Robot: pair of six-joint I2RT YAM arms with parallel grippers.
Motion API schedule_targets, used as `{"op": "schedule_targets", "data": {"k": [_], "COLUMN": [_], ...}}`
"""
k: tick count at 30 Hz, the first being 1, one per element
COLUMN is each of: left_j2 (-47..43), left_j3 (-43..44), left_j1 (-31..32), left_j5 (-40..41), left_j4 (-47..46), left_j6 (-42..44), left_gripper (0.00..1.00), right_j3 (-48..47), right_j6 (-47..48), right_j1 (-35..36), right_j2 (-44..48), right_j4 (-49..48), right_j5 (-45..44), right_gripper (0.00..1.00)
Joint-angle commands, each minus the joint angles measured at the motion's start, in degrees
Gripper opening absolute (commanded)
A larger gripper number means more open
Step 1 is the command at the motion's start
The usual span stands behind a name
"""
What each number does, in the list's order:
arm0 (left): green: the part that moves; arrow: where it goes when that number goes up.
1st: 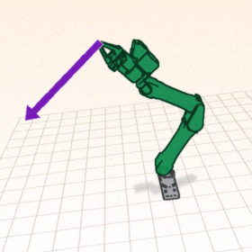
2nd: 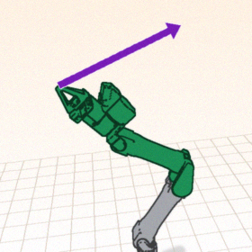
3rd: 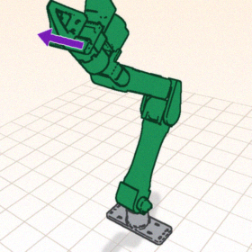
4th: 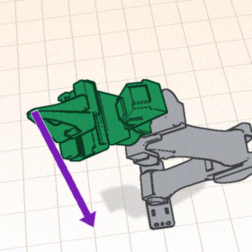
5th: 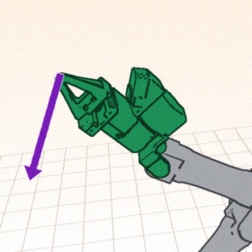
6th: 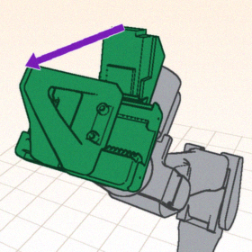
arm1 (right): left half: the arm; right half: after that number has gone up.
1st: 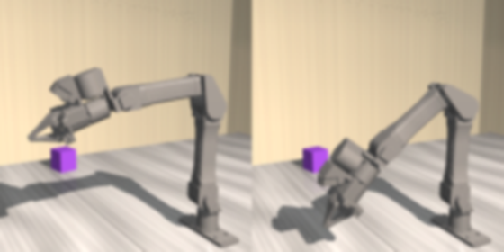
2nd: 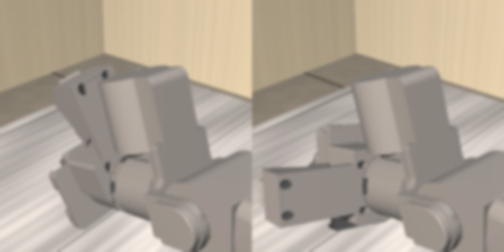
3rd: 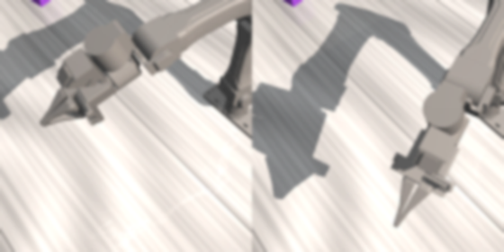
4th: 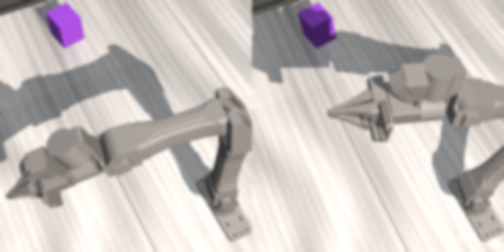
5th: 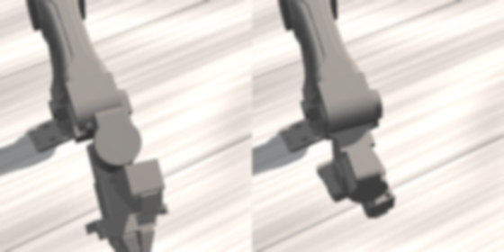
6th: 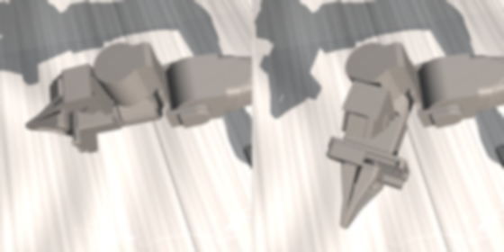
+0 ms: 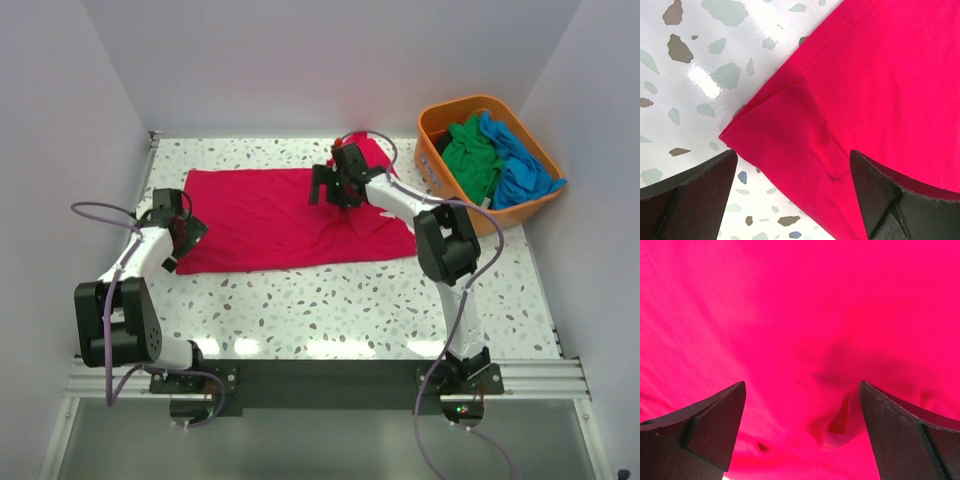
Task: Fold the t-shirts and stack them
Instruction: Fold the tshirt
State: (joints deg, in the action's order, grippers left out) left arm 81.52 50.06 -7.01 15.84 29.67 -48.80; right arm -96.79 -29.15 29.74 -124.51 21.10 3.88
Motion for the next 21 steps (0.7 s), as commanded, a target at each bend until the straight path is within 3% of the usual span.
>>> {"op": "schedule_targets", "data": {"k": [1,4,7,15,21], "left_j2": [-1.1,-1.4,-1.8,-2.5,-2.4], "left_j3": [0.5,0.8,0.9,0.0,-2.6], "left_j1": [-0.3,-0.3,-0.3,-0.4,1.4], "left_j5": [0.7,1.0,1.4,-0.2,-6.9], "left_j4": [-0.1,0.3,0.7,0.0,-6.2], "left_j6": [0.8,0.9,1.0,1.7,2.6], "left_gripper": [1.0,1.0,1.0,1.0,1.0], "right_j3": [-9.6,-17.4,-18.0,9.0,13.0], "right_j6": [-1.4,4.2,8.5,19.6,25.0], "right_j1": [0.1,0.0,0.1,2.0,2.3], "right_j2": [-3.0,-6.1,-3.4,15.5,14.9], "right_j4": [-0.2,5.8,11.1,7.7,10.0], "right_j5": [-6.1,-11.9,-13.5,-21.7,-28.1], "right_gripper": [0.99,0.99,0.99,0.99,0.99]}}
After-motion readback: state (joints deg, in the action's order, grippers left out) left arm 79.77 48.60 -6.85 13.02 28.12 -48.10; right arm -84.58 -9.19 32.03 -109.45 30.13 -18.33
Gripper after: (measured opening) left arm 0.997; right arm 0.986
